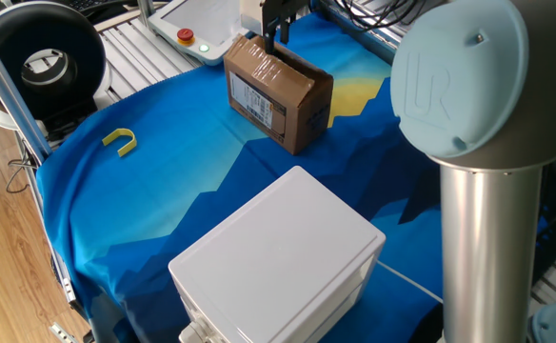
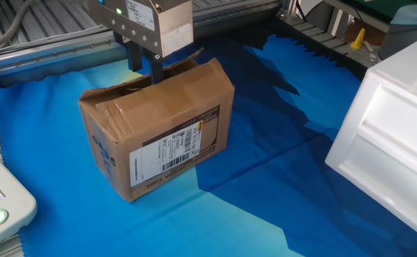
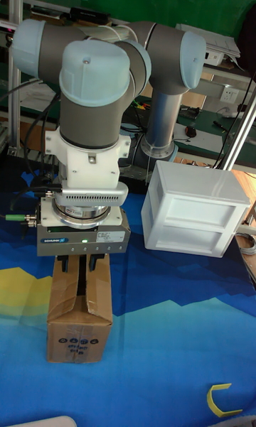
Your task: Cover the box
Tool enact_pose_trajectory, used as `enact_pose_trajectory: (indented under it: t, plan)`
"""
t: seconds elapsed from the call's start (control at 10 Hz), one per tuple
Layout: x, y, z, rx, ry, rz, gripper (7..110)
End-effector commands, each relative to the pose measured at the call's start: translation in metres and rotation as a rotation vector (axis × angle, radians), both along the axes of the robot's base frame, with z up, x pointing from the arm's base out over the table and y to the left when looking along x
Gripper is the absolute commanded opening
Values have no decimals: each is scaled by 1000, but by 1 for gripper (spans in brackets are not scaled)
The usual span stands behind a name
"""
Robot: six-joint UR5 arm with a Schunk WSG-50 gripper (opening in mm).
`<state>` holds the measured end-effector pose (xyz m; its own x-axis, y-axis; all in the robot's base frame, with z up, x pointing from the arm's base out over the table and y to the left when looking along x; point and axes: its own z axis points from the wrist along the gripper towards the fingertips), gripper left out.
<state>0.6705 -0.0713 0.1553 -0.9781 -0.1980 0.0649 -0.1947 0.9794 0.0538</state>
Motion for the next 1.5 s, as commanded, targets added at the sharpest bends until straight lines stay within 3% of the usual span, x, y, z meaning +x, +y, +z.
enact_pose_trajectory:
  t: [0.0,0.5,0.6,0.9,1.4]
  plan:
    - [-2,6,-2,26,10,-13,22]
    - [-3,16,-7,36,15,-18,22]
    - [-3,15,-5,40,14,-10,44]
    - [2,4,-14,9,-1,-3,44]
    - [1,8,-20,19,5,-20,44]
